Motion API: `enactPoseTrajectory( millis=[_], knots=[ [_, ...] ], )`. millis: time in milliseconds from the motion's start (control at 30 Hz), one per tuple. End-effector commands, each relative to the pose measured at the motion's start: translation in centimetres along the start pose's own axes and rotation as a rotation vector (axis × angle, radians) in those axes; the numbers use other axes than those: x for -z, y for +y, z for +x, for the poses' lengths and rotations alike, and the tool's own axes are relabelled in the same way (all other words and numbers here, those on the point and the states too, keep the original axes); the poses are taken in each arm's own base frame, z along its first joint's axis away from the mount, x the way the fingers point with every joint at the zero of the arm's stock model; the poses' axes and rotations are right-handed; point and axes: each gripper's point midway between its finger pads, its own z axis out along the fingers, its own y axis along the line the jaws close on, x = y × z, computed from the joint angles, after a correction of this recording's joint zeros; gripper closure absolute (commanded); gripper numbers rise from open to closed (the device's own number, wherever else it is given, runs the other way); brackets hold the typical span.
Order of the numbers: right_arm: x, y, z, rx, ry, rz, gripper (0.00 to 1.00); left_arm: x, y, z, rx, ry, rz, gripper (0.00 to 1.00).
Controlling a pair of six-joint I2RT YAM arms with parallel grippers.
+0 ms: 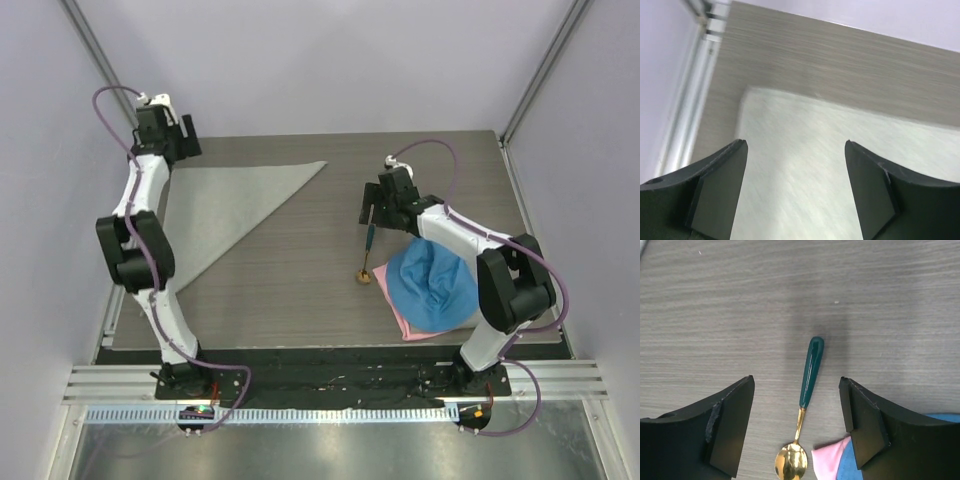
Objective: Fold the napkin, place the utensils inside, and roll it up
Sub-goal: Fold the napkin, then grab a utensil with the right arm
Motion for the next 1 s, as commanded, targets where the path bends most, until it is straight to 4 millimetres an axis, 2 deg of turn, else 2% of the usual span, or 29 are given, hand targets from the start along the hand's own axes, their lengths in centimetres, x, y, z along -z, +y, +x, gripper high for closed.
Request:
enactPoseTrajectory(
  millis=[0,33,67,100,133,233,267,367,400,467,500,600,667,833,900,933,967],
  knots=[
    [-0.5,0.6,1.3,0.069,0.028,0.037,0.24,9.8,-5.5,-3.0,0.036,-0.235,0.003,0.16],
    [-0.7,0.8,1.5,0.074,0.038,0.035,0.26,11.3,-8.8,-1.7,0.032,-0.225,0.059,0.16],
    [-0.8,1.3,1.9,0.084,0.050,0.029,0.27,13.8,-9.3,-1.9,0.059,-0.252,0.070,0.16],
    [-1.4,1.5,2.2,0.087,0.065,0.028,0.28,13.9,-9.1,0.9,0.092,-0.199,0.045,0.16],
    [-1.7,1.8,2.4,0.086,0.076,0.021,0.30,14.6,-9.9,1.7,0.196,-0.179,0.082,0.16],
    [-2.4,1.6,2.6,0.099,0.113,0.046,0.31,16.6,-11.2,3.2,0.234,-0.137,0.177,0.17],
    [-2.5,1.5,2.8,0.111,0.117,0.055,0.31,17.2,-11.7,4.5,0.210,-0.094,0.182,0.17],
    [-2.8,0.4,3.1,0.119,0.130,0.107,0.33,18.9,-11.5,6.9,0.145,-0.062,0.161,0.17],
    [-2.8,0.3,3.2,0.117,0.138,0.115,0.34,19.1,-11.6,8.7,0.126,-0.026,0.161,0.17],
    [-3.2,0.1,3.6,0.109,0.151,0.130,0.35,20.2,-11.3,9.3,0.133,-0.032,0.150,0.17],
    [-3.3,0.0,3.4,0.104,0.148,0.139,0.36,20.5,-12.1,10.2,0.130,-0.012,0.172,0.17],
    [-3.7,-0.5,3.5,0.103,0.152,0.178,0.41,22.4,-15.0,10.5,0.122,0.009,0.292,0.17],
    [-4.1,-0.7,3.8,0.108,0.161,0.190,0.42,23.4,-15.9,11.2,0.106,0.051,0.331,0.17],
    [-4.9,-1.3,4.7,0.112,0.194,0.224,0.48,24.7,-16.9,12.4,0.081,0.083,0.380,0.17],
    [-5.3,-1.4,5.3,0.111,0.214,0.226,0.56,24.7,-17.2,13.1,0.076,0.092,0.388,0.17],
    [-5.4,-1.3,5.4,0.111,0.219,0.221,0.67,24.8,-17.6,13.6,0.071,0.100,0.399,0.18],
    [-5.4,-1.2,5.5,0.109,0.226,0.217,0.71,24.7,-18.1,13.9,0.070,0.103,0.411,0.18]
  ],
)
